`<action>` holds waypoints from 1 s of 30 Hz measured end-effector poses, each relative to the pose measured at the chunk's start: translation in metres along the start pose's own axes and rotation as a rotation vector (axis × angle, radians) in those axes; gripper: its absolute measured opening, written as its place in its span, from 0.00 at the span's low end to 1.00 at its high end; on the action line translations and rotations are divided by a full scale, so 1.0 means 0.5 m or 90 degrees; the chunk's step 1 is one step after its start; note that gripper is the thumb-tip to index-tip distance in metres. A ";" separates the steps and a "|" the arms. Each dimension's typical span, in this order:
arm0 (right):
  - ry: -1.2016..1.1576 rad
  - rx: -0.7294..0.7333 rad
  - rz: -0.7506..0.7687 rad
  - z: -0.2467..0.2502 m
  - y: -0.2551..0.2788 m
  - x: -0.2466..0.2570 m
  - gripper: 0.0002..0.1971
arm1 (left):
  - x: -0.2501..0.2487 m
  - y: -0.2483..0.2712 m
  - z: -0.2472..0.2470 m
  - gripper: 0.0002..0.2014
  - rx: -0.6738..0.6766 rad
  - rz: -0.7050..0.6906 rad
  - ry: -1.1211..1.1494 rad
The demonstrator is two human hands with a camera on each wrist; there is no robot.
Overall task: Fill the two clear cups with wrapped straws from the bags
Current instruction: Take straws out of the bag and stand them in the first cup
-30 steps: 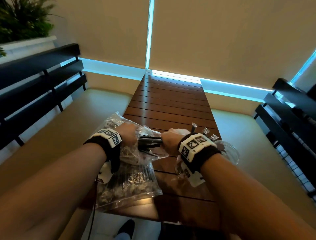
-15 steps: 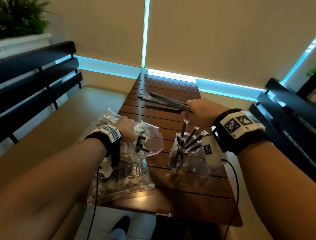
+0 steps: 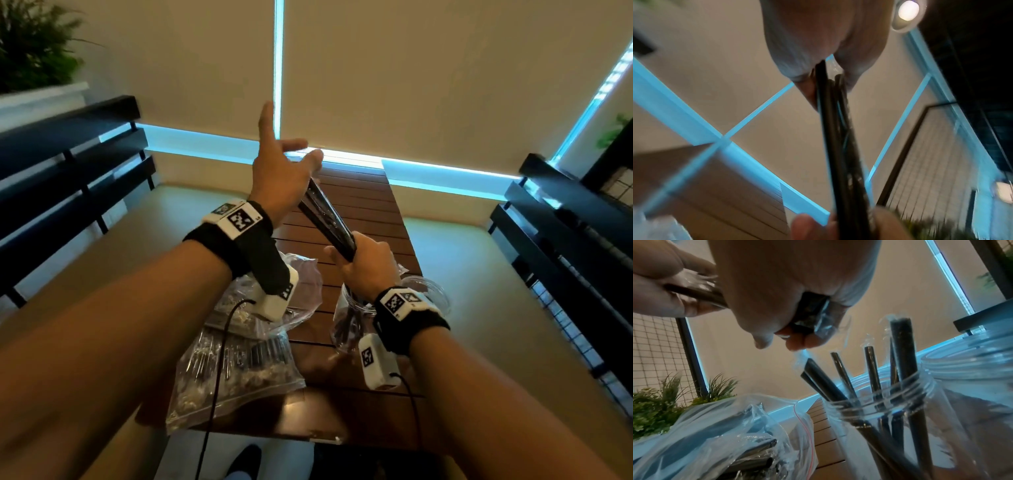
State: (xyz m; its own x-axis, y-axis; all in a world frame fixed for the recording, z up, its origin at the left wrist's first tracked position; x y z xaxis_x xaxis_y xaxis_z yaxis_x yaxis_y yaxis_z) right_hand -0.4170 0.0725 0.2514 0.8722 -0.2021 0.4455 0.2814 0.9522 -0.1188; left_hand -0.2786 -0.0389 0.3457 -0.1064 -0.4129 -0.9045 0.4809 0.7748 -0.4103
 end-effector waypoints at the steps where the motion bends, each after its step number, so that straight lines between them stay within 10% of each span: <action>1: 0.001 -0.019 -0.009 0.003 -0.001 -0.002 0.14 | -0.016 0.000 -0.008 0.41 0.005 -0.035 -0.068; 5: -0.039 -0.073 -0.065 0.016 -0.010 -0.016 0.11 | -0.055 0.001 -0.060 0.09 0.001 -0.133 -0.208; 12: -0.193 -0.139 -0.036 0.002 -0.018 -0.029 0.08 | -0.064 0.013 -0.142 0.34 0.091 -0.240 -0.316; 17: -0.299 -0.197 -0.034 -0.005 -0.014 -0.047 0.10 | -0.031 0.006 -0.182 0.14 0.180 -0.216 -0.370; 30: -0.221 -0.152 -0.074 0.007 -0.011 -0.039 0.15 | 0.006 0.042 -0.244 0.24 0.408 -0.212 -0.523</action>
State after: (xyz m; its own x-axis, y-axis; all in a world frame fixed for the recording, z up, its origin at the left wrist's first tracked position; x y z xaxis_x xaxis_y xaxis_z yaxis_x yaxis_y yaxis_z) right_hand -0.4367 0.0721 0.2463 0.6543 -0.1772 0.7352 0.4900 0.8398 -0.2336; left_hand -0.3748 0.0344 0.3201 0.1833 -0.9333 -0.3087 0.9247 0.2703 -0.2682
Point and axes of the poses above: each hand's wrist, its own y-axis away from the middle knuckle, its own z-axis out of the back of the hand, x = y × z, the point moved 5 cm from there along -y, towards the middle knuckle, and after that the axes turned 15 degrees about x, right-handed, at the moved point
